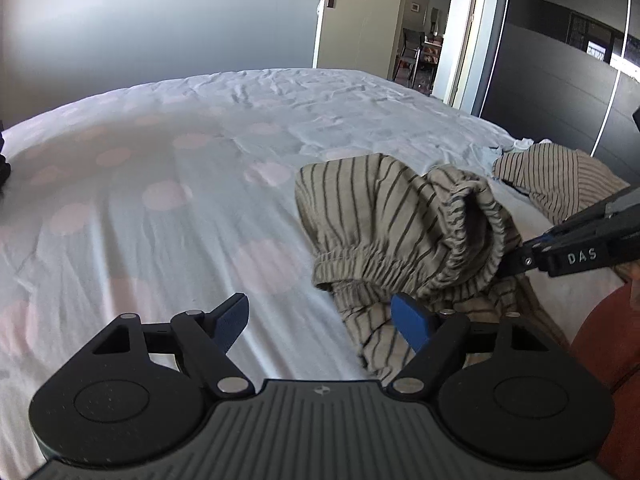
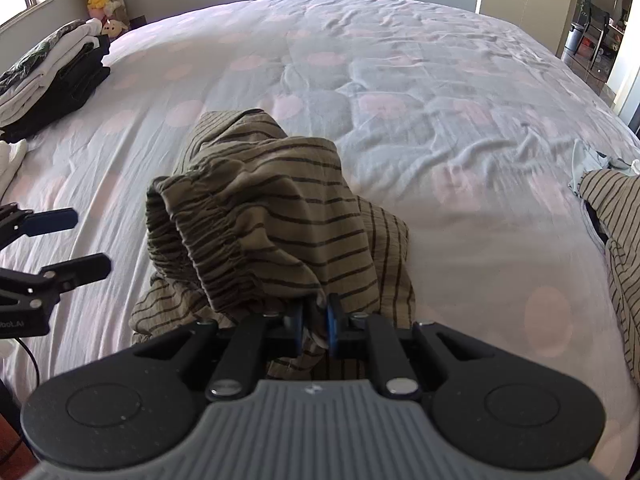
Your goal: Fold clothes
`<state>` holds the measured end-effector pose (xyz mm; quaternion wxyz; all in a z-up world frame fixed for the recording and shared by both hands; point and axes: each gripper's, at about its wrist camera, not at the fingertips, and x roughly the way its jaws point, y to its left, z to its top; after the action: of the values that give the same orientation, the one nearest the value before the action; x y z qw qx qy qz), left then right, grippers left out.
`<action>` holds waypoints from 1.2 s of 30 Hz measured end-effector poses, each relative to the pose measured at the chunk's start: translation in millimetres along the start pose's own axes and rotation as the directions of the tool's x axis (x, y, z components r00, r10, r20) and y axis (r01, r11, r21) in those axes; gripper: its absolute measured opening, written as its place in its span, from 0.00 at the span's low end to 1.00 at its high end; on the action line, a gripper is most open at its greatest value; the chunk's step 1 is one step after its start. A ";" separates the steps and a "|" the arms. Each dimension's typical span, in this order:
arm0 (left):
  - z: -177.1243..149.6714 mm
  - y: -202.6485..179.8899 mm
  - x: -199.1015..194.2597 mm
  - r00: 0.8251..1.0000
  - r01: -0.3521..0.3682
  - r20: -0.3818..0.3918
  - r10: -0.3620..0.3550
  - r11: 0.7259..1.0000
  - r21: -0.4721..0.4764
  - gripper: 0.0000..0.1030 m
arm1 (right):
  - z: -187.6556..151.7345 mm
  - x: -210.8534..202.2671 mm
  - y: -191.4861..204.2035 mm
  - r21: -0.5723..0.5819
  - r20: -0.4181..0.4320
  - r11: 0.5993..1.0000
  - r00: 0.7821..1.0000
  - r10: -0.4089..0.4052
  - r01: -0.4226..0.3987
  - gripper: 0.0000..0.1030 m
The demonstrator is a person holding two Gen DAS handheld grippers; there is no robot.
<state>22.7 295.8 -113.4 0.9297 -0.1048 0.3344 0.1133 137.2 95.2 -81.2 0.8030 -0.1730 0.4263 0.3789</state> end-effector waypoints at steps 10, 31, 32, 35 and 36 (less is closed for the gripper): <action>0.2 -20.9 7.3 0.998 0.029 0.062 -0.030 0.999 0.025 0.80 | 0.3 -19.3 17.8 -0.104 0.051 0.994 0.999 -0.018 0.023 0.33; -5.3 -15.7 7.3 0.997 0.028 0.067 -0.030 0.999 0.031 0.80 | 23.8 -31.8 60.5 -0.343 0.261 0.919 0.960 -0.104 0.193 0.06; -5.6 -14.1 7.6 0.998 0.022 0.065 -0.024 0.999 0.029 0.80 | 24.3 -36.9 51.8 -0.320 0.265 0.927 0.958 -0.113 0.198 0.06; -6.4 -11.5 8.9 0.998 0.004 0.055 -0.006 0.999 0.031 0.80 | 23.8 -56.1 17.7 -0.222 0.273 0.953 0.951 -0.143 0.207 0.06; -6.7 -11.2 9.6 0.999 0.000 0.051 -0.001 0.999 0.035 0.80 | 22.0 -61.7 6.4 -0.195 0.273 0.957 0.949 -0.156 0.214 0.06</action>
<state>29.1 284.6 -123.4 0.9397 -0.0858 0.3124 0.1099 123.0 84.2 -17.8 0.8587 -0.2512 0.2564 0.3658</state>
